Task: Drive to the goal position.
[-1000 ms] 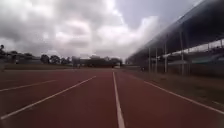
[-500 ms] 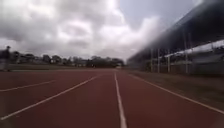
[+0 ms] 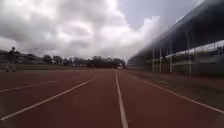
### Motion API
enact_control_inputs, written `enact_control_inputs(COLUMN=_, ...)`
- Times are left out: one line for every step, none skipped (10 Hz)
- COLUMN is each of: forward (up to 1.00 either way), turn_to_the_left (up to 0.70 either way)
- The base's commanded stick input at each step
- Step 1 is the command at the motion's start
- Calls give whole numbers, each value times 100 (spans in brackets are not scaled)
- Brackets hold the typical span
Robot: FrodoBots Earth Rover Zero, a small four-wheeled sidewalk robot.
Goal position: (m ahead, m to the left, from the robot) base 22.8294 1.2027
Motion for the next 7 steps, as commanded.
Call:
enact_control_inputs(forward=70, turn_to_the_left=0)
enact_control_inputs(forward=70, turn_to_the_left=0)
enact_control_inputs(forward=70, turn_to_the_left=0)
enact_control_inputs(forward=70, turn_to_the_left=0)
enact_control_inputs(forward=70, turn_to_the_left=0)
enact_control_inputs(forward=70, turn_to_the_left=0)
enact_control_inputs(forward=70, turn_to_the_left=0)
